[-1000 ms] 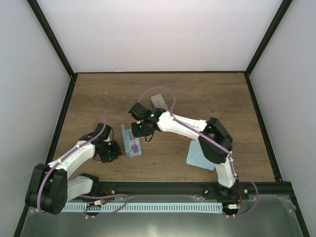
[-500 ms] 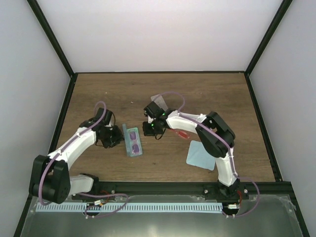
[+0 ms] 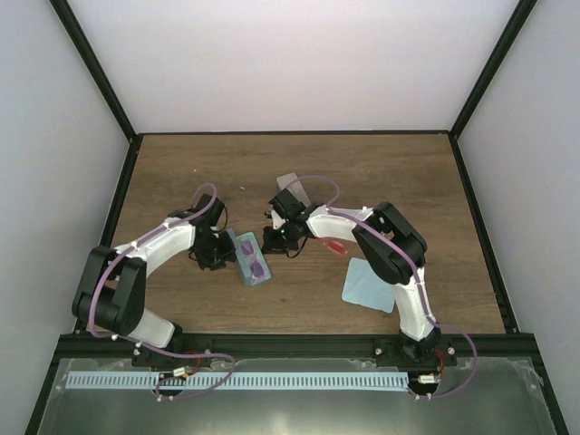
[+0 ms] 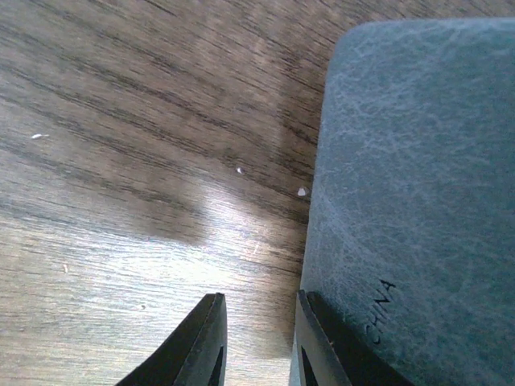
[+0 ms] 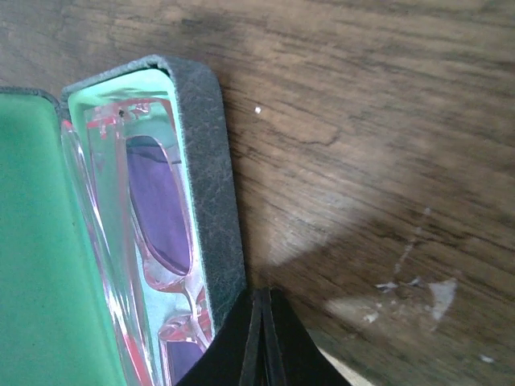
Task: Organize the sunglasses
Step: Close the sunglasses case at the center of the board, then move the sunglasses case at the center of the board, then adjust the sunglasses case at the center of the board.
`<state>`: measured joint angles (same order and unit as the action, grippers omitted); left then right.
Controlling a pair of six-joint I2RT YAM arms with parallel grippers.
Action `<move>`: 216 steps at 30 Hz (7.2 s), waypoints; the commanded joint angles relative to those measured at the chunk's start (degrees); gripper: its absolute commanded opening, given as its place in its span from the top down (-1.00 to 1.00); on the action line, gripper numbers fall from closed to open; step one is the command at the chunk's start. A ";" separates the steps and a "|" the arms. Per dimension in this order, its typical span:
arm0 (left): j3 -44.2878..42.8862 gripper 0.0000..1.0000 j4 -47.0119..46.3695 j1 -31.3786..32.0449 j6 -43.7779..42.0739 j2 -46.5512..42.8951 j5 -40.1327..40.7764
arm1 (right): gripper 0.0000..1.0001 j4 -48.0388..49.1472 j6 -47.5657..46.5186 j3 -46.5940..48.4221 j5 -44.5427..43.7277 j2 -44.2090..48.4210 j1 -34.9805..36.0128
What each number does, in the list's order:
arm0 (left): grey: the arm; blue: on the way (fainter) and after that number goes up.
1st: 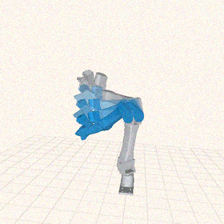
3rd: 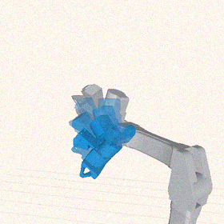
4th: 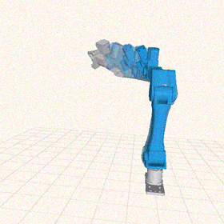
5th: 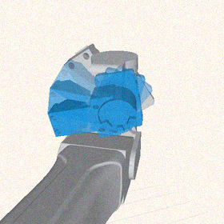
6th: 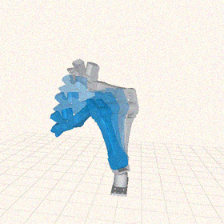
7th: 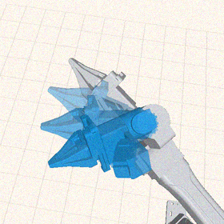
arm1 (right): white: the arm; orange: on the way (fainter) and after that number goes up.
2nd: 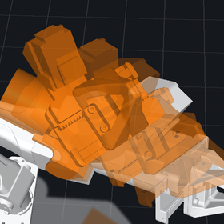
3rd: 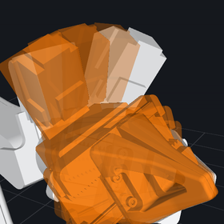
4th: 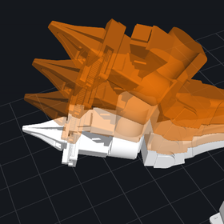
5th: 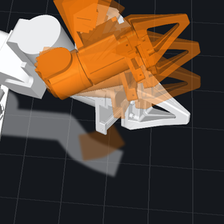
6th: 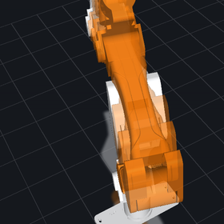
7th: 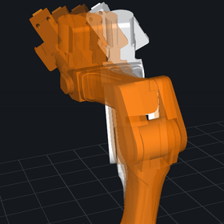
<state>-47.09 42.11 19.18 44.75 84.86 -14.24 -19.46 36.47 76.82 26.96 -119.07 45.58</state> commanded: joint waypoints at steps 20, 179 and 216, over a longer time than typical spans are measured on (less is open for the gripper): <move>-17.19 0.51 0.57 8.80 -1.40 12.20 -4.10 | 0.99 4.40 0.12 -2.19 7.33 -2.58 2.27; -3.86 -1.00 -9.86 -3.36 3.49 -5.91 6.11 | -0.62 -13.58 -7.60 -9.13 -25.58 18.24 6.37; -16.30 0.84 -10.23 16.30 6.92 18.12 2.36 | 0.70 -4.73 -14.98 -22.23 -7.26 25.98 2.13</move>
<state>-61.80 31.77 35.35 52.90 102.30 -10.76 -26.61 23.22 53.69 15.09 -93.47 46.85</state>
